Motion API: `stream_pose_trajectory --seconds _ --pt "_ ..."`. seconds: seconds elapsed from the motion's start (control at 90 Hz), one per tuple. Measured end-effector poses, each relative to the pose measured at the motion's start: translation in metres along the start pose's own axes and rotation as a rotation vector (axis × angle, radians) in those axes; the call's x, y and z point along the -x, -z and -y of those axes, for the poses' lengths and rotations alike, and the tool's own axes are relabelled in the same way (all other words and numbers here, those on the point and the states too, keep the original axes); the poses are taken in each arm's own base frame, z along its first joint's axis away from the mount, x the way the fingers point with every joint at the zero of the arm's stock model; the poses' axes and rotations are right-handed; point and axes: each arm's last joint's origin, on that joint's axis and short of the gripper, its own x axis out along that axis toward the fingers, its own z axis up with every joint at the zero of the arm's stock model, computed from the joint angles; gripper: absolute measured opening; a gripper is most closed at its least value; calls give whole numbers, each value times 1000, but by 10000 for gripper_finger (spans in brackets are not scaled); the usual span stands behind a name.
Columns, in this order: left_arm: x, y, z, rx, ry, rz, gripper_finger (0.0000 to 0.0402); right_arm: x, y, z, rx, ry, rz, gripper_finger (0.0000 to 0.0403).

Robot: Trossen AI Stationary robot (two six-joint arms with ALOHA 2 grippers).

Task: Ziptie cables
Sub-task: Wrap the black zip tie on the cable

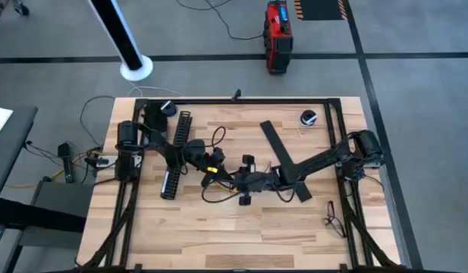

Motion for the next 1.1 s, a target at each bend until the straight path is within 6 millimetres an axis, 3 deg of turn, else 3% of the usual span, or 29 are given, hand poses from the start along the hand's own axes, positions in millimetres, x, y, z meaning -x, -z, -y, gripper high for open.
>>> stream_pose_trajectory --seconds 0.144,0.944,1.1 --pt "0 0 0 -2 0 1 0 1 -1 -1 38 47 7 8" --pt "2 10 -9 -21 -116 -78 0 11 -11 -17 34 69 95 0" --pt "-2 13 -2 -31 3 -126 0 11 -12 -16 28 71 103 0"
